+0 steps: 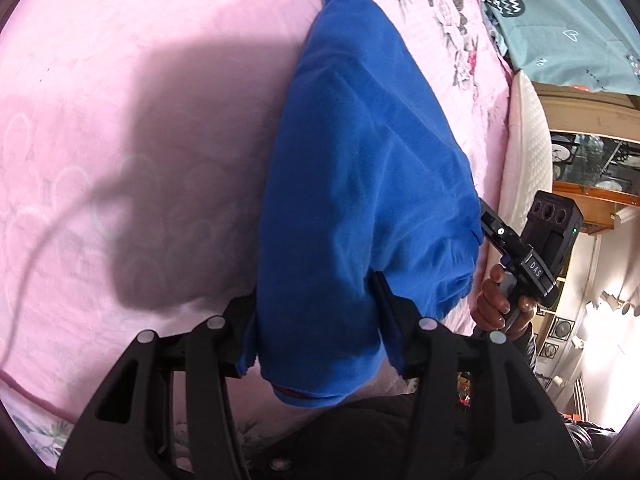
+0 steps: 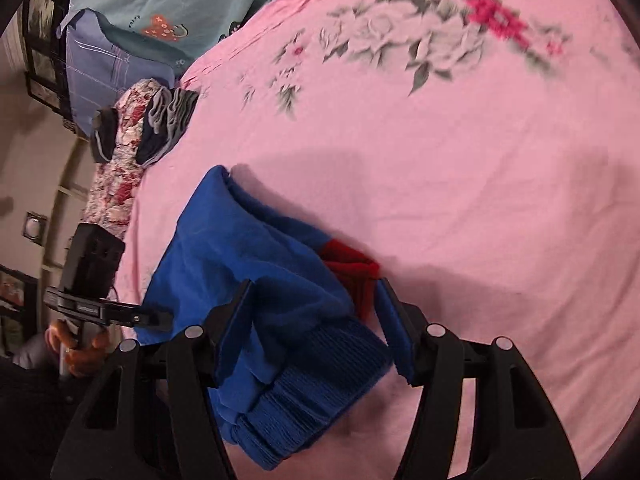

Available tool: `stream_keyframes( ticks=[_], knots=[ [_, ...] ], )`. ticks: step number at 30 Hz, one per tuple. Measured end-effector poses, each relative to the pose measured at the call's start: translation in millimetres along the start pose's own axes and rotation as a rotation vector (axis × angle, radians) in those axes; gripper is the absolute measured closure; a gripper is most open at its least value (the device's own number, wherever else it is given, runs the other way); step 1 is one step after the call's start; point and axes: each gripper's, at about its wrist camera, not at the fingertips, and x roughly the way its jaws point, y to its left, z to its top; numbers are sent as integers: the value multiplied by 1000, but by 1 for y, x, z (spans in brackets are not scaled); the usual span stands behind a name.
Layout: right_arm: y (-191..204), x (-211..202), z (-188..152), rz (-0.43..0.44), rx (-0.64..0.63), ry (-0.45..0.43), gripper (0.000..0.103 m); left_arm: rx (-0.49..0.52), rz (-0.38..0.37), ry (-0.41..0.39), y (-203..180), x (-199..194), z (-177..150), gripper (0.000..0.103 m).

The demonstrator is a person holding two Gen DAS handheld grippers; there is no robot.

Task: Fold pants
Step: 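Grasp the blue pants with the left tool and lift them with both tools, then carry the folded pants with both tools onto the stack of folded clothes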

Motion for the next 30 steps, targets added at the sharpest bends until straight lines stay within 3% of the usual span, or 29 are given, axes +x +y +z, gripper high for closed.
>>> stream_keyframes(
  ticks=[7, 12, 17, 24, 30],
  knots=[
    [-11, 6, 3, 53, 34, -5, 42, -19, 18, -5, 3, 0, -2, 50],
    [-7, 1, -1, 14, 40, -43, 59, -6, 10, -21, -1, -1, -4, 52],
    [14, -16, -12, -53, -10, -126, 72, 49, -12, -62, -4, -10, -12, 66],
    [75, -42, -9, -167, -108, -245, 74, 134, -89, -152, -8, -47, -17, 73],
    [167, -42, 20, -209, -206, -382, 74, 236, -174, -280, 19, -133, -4, 73]
  ],
)
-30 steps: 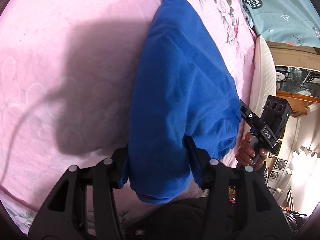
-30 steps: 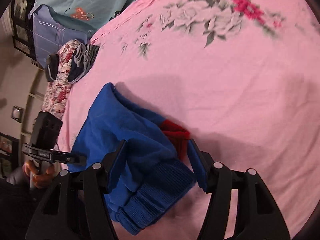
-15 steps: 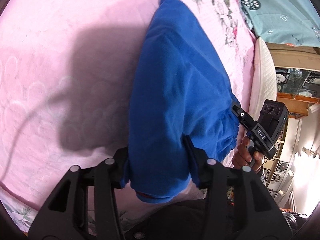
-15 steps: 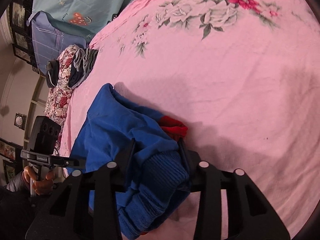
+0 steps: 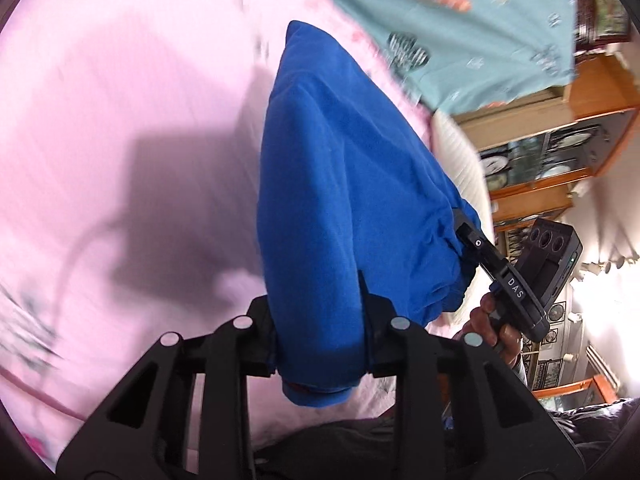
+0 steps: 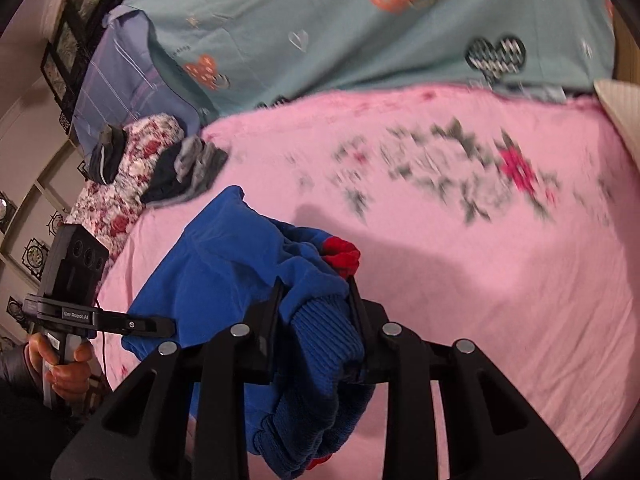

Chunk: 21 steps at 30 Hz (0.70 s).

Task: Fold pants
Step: 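Carry the folded pants with both tools onto the stack of folded clothes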

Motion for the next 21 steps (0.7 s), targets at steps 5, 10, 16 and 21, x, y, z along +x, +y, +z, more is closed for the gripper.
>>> stream_keyframes(
  ticks=[5, 10, 16, 21],
  knots=[
    [110, 49, 54, -7, -76, -77, 74, 82, 23, -124, 44, -98, 38, 73],
    [221, 121, 112, 45, -163, -123, 74, 114, 111, -224, 111, -208, 96, 73],
    [321, 217, 189, 95, -235, -136, 74, 104, 187, -336, 185, -307, 170, 73],
    [353, 279, 232, 75, -282, -96, 74, 63, 205, -349, 230, -328, 228, 73]
  ],
)
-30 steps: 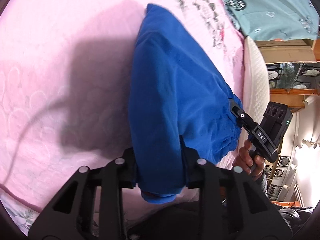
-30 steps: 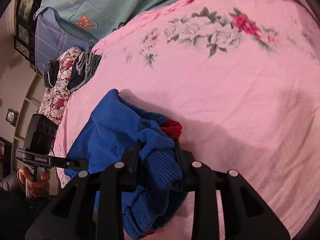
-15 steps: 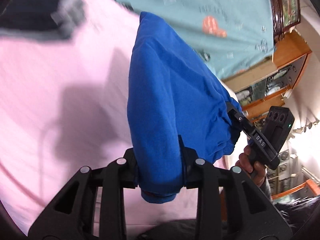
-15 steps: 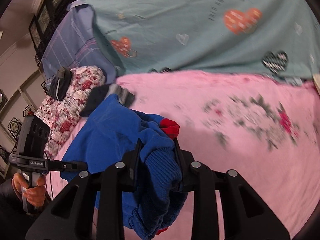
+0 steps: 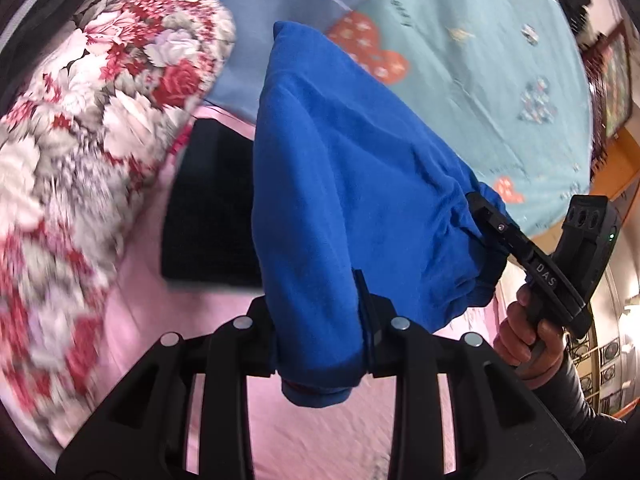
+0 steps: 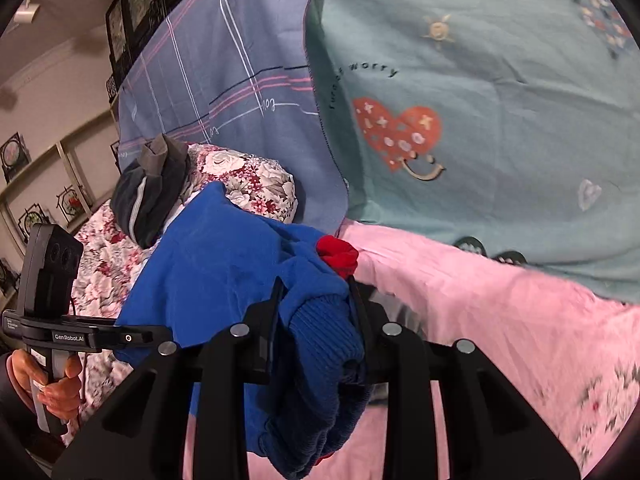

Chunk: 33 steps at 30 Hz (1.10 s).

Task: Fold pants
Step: 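Carry the folded pants with both tools onto the stack of folded clothes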

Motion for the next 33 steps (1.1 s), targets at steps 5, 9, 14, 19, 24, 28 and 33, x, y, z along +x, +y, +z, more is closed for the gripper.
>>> stream_keyframes(
  ticks=[5, 9, 14, 19, 24, 28, 33],
  knots=[
    [-17, 65, 8, -3, 30, 99, 74, -50, 4, 39, 39, 40, 28, 73],
    [-41, 110, -11, -30, 73, 176, 74, -93, 5, 81, 67, 76, 28, 71],
    [-64, 134, -27, -7, 175, 178, 65, -105, 14, 47, 90, 87, 20, 49],
    [-71, 106, -10, -7, 221, 173, 46, 50, 169, -47, 58, 45, 29, 50],
    [-44, 52, 10, 111, 208, -24, 46, 169, 137, -201, 13, 9, 60, 41],
    [-31, 86, 6, 173, 199, 48, 67, 247, 150, -168, -8, 63, 77, 42],
    [-55, 138, -27, 92, 231, 135, 90, 205, 213, -67, 17, 127, 77, 46]
  ],
)
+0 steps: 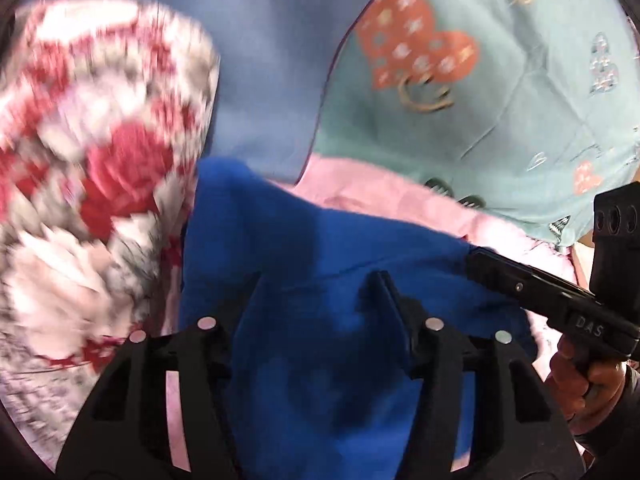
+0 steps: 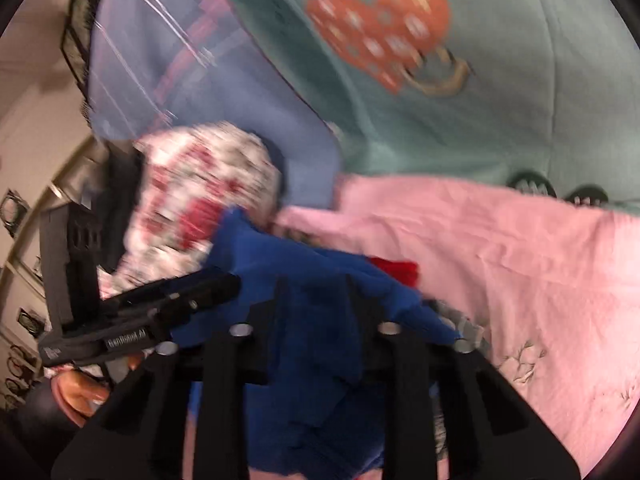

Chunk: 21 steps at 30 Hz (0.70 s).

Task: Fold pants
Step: 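Carry the folded pants with both tools onto the stack of folded clothes, then release the pants onto the stack and open both tools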

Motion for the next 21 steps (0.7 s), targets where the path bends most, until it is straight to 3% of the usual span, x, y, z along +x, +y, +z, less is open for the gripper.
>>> stream_keyframes(
  ticks=[1, 3, 6, 9, 11, 14, 17, 21],
  knots=[
    [-2, 4, -3, -3, -10, -4, 96, -7, 6, 3, 3, 5, -2, 46],
    [0, 4, -3, -18, -17, -4, 98, 2, 20, 6, 0, 9, 0, 46],
    [17, -16, 5, -24, -33, -3, 89, -29, 24, 3, -3, -18, 7, 46],
    [42, -60, -4, -19, -116, -88, 78, -16, 36, -83, -8, -63, -1, 33],
    [50, -73, -19, -16, -133, -95, 77, 6, 48, -94, -10, -79, -17, 31],
    [51, -65, -43, -61, -170, -58, 77, 14, 86, -50, -9, -67, -42, 24],
    [41, -37, -69, -153, -215, -7, 76, -34, 132, 48, 6, -34, -65, 7],
    [32, -29, -77, -171, -238, -20, 76, -89, 135, 55, 13, -19, -73, 2]
  ],
)
